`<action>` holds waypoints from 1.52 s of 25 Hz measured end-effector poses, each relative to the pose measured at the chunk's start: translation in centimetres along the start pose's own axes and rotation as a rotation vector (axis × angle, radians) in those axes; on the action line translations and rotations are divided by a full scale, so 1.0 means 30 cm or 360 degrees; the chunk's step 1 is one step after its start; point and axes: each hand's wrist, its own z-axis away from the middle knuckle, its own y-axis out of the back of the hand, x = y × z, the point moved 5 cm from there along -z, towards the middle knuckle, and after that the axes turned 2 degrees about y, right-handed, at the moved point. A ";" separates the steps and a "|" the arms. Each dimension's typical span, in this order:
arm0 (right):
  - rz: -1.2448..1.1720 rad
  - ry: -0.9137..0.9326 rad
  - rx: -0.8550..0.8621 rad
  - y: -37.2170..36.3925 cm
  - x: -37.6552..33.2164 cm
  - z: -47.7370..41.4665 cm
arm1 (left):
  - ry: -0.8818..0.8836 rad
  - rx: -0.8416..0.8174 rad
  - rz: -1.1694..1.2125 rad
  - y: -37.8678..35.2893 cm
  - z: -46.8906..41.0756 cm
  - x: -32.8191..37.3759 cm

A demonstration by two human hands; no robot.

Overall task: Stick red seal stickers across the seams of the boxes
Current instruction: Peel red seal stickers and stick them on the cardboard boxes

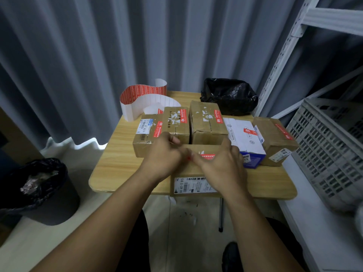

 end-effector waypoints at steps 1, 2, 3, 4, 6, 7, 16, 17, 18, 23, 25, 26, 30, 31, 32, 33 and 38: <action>-0.0023 -0.0002 0.0021 -0.003 0.002 -0.002 | -0.0031 0.0018 -0.0052 -0.004 0.000 -0.001; -0.0084 -0.0012 0.0039 -0.004 0.007 -0.008 | -0.0054 0.0020 -0.0093 -0.009 0.000 -0.003; -0.0156 -0.0024 0.0047 -0.005 0.017 -0.017 | -0.0063 0.0015 -0.0123 -0.014 -0.003 -0.005; -0.0213 -0.0035 0.0049 -0.007 0.026 -0.028 | -0.0058 0.0011 -0.0139 -0.017 -0.006 -0.007; -0.0284 -0.0039 0.0050 -0.013 0.045 -0.040 | -0.0027 0.0020 -0.0109 -0.020 -0.013 -0.016; -0.0327 -0.0040 0.0055 -0.013 0.051 -0.040 | 0.0002 0.0030 -0.0052 -0.019 -0.014 -0.022; -0.0774 -0.0154 0.0024 -0.012 0.108 -0.047 | 0.0077 0.0152 0.0084 -0.027 -0.011 -0.028; -0.0808 -0.0154 0.0029 -0.009 0.113 -0.047 | 0.0073 0.0163 0.0081 -0.027 -0.009 -0.027; -0.0839 -0.0149 0.0037 -0.005 0.118 -0.049 | 0.0062 0.0175 0.0080 -0.026 -0.008 -0.026; -0.0887 -0.0136 0.0078 -0.001 0.119 -0.045 | 0.0008 0.0157 -0.0020 -0.022 -0.001 -0.013; -0.0869 -0.0136 0.0069 -0.007 0.112 -0.043 | 0.0002 0.0167 -0.0060 -0.025 0.001 -0.012; -0.0892 -0.0150 0.0068 -0.009 0.111 -0.043 | -0.0001 0.0173 -0.0047 -0.026 0.001 -0.014; -0.0964 -0.0168 0.0053 -0.005 0.133 -0.049 | 0.0015 0.0170 0.0059 -0.018 0.004 -0.024; -0.0971 -0.0144 0.0037 -0.001 0.135 -0.049 | 0.0009 0.0168 0.0060 -0.016 0.006 -0.022; -0.0986 -0.0113 0.0005 0.001 0.134 -0.048 | 0.0000 0.0159 0.0052 -0.016 0.012 -0.017; -0.0999 -0.0090 -0.0032 0.001 0.133 -0.047 | -0.0004 0.0141 0.0036 -0.018 0.017 -0.012; -0.1014 -0.0105 -0.0114 0.009 0.139 -0.043 | 0.0115 0.0088 0.0265 -0.005 0.027 -0.011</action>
